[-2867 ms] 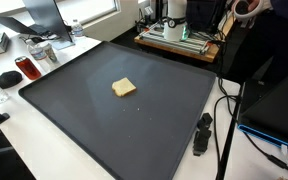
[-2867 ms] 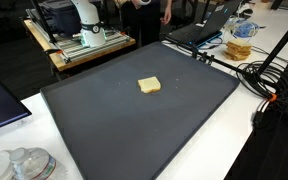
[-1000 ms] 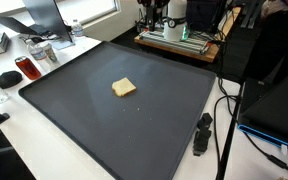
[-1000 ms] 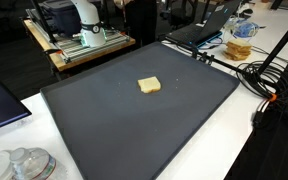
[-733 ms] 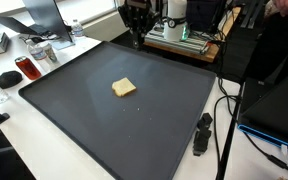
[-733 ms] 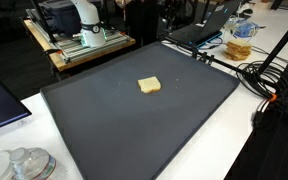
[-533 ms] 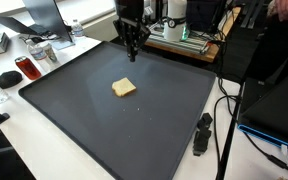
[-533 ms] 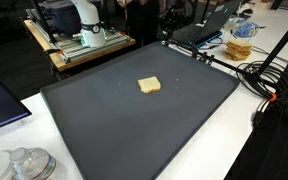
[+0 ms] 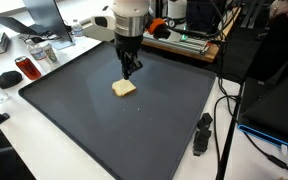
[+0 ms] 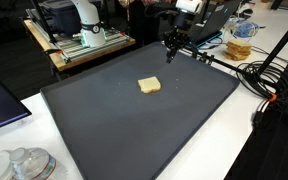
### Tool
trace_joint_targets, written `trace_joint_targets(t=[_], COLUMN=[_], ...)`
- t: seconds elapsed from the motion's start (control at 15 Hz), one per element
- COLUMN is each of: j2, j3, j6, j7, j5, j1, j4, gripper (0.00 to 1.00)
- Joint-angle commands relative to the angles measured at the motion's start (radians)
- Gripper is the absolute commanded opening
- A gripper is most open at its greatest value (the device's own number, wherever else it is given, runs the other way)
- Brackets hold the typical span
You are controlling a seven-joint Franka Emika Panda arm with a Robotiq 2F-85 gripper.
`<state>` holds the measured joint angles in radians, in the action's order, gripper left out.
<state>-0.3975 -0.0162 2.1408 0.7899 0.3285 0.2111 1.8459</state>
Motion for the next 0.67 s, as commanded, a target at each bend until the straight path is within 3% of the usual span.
trace_joint_targets(t=[0.0,0.2,0.27,0.33,0.6], j2=[-0.084,-0.135,-0.091,-0.102,-0.102], j3=[0.036,0.04,0.024,0.023,0.024], j6=[-0.106,-0.178,-0.127,-0.132,-0.131], j7=[0.135,0.193,0.149,0.154,0.153], j5=[0.061,0.084,0.054,0.055,0.054], j1=[0.073,0.106,0.08,0.086,0.084], j4=[-0.108,-0.164,-0.102,-0.109,-0.109], gripper=[0.05,0.05,0.05,0.22,0.22])
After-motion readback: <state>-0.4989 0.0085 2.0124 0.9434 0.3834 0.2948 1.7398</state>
